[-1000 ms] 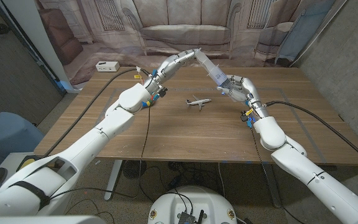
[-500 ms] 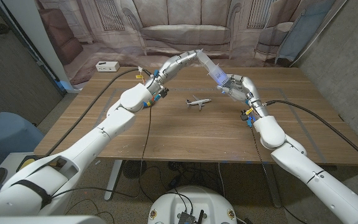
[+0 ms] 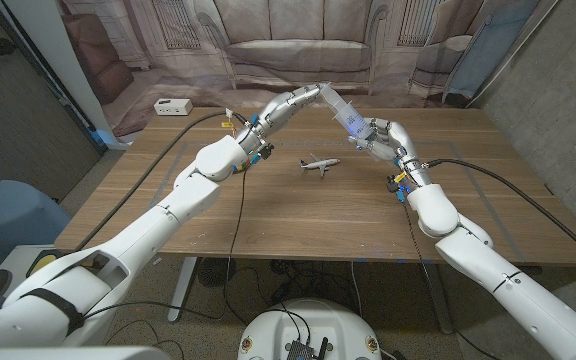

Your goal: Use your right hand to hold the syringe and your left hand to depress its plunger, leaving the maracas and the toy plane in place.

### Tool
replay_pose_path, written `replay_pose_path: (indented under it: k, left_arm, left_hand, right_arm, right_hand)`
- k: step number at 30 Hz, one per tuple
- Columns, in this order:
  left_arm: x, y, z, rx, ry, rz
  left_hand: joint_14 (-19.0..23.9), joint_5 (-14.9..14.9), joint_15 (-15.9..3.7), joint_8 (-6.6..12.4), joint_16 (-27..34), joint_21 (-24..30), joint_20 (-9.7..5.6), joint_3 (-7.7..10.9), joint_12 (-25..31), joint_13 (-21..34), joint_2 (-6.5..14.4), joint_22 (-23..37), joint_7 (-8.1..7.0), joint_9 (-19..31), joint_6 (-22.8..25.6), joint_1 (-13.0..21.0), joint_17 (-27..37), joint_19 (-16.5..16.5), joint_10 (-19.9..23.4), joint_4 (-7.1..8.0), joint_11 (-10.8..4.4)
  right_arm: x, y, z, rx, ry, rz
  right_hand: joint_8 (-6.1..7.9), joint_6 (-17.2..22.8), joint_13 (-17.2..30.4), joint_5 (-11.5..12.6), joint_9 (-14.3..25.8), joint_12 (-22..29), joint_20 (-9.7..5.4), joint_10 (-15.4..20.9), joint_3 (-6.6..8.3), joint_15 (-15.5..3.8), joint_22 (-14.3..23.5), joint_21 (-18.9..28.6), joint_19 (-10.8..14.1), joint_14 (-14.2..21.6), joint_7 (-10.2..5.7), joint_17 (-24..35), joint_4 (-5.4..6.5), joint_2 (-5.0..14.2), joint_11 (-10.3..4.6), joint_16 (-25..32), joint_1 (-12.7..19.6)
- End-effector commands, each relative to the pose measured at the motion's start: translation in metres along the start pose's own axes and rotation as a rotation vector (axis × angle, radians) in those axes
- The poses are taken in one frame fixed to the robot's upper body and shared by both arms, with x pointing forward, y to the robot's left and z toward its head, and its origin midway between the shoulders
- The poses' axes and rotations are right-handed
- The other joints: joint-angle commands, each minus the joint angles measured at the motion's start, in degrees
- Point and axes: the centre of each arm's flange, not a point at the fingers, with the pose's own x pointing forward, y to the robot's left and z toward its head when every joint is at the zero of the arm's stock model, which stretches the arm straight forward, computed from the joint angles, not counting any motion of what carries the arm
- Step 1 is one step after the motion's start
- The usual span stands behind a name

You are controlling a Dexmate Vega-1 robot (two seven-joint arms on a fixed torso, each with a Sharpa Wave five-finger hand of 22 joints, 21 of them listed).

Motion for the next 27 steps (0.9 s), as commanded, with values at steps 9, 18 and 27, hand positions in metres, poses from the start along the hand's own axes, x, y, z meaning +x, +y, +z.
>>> replay_pose_path:
  k: [9,18,27]
  left_arm:
    - [0.0031,-0.0007,-0.004,-0.004,0.009,-0.007]
    - [0.0062,-0.0032,-0.006,-0.01,0.01,-0.018]
    - [0.0072,-0.0085,-0.0063,-0.004,0.019,-0.035]
  left_hand:
    - [-0.14,0.02,0.2,0.34,-0.07,-0.06,0.33,-0.17,0.38,0.24,0.14,0.2,-0.12,0.18,0.08,0.38,0.13,-0.02,0.4,-0.05,0.14]
    - [-0.18,0.02,0.24,0.34,-0.07,-0.07,0.41,-0.19,0.33,0.24,0.14,0.21,-0.17,0.18,0.1,0.38,0.13,-0.09,0.25,-0.04,0.36]
    - [-0.21,0.02,0.21,0.33,-0.06,-0.09,0.49,-0.21,0.36,0.24,0.15,0.21,-0.13,0.18,0.09,0.37,0.14,-0.19,0.31,-0.03,0.26]
  right_arm:
    - [0.0057,-0.0005,-0.0044,0.011,0.004,0.001]
    - [0.0071,-0.0029,-0.0083,0.021,0.01,-0.006]
    - [0.0054,-0.003,-0.0088,0.027,0.007,-0.008]
  right_hand:
    - [0.41,0.25,0.13,0.39,0.14,0.33,-2.25,1.26,11.37,-2.35,0.06,0.61,-0.27,0.09,-0.24,0.32,10.84,10.1,0.68,0.03,-5.15]
    - [0.45,0.32,0.06,0.39,0.15,0.28,-2.29,1.27,11.39,-2.39,0.02,1.06,-0.38,0.1,-0.37,0.45,10.79,10.08,0.57,0.04,-5.21]
    - [0.46,0.36,0.06,0.39,0.16,0.33,-2.34,1.4,11.41,-2.37,-0.01,1.42,-0.4,0.18,-0.27,0.52,10.77,10.06,0.51,0.05,-5.28]
